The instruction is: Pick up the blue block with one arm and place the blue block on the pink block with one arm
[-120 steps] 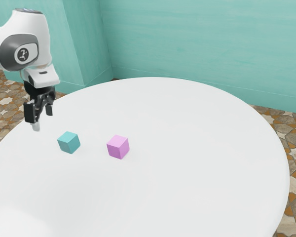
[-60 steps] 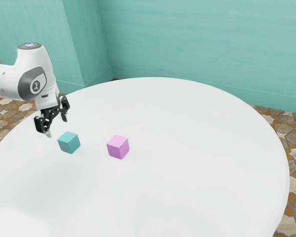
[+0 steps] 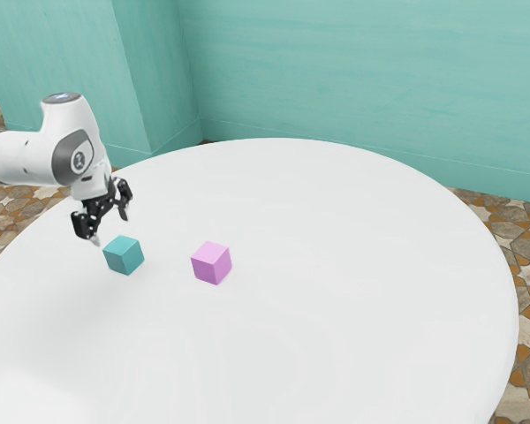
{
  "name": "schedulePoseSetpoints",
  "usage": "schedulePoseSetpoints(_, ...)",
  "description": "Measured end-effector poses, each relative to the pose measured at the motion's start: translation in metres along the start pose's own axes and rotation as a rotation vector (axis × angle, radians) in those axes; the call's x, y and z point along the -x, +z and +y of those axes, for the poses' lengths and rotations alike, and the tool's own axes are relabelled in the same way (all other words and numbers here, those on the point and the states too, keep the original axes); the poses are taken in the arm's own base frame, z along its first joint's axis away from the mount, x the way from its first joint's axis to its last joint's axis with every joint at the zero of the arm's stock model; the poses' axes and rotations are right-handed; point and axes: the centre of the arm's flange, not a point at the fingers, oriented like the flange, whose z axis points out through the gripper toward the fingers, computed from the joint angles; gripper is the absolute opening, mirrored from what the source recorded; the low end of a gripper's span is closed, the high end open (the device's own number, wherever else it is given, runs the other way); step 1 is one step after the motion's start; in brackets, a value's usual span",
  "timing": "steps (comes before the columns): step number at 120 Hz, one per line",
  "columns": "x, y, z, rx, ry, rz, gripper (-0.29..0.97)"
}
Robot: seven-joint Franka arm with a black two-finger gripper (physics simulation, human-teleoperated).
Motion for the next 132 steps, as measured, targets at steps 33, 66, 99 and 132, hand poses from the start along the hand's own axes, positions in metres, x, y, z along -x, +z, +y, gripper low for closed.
schedulePoseSetpoints(33, 0.019, 0.035, -0.015, 0.000, -0.028, 0.059, 0.68)
schedulePoseSetpoints(66, 0.024, 0.061, -0.017, 0.003, -0.051, 0.104, 0.68)
schedulePoseSetpoints(99, 0.024, 0.084, -0.015, 0.026, -0.045, 0.118, 0.68)
schedulePoseSetpoints(132, 0.024, 0.092, -0.013, 0.033, -0.039, 0.122, 0.45)
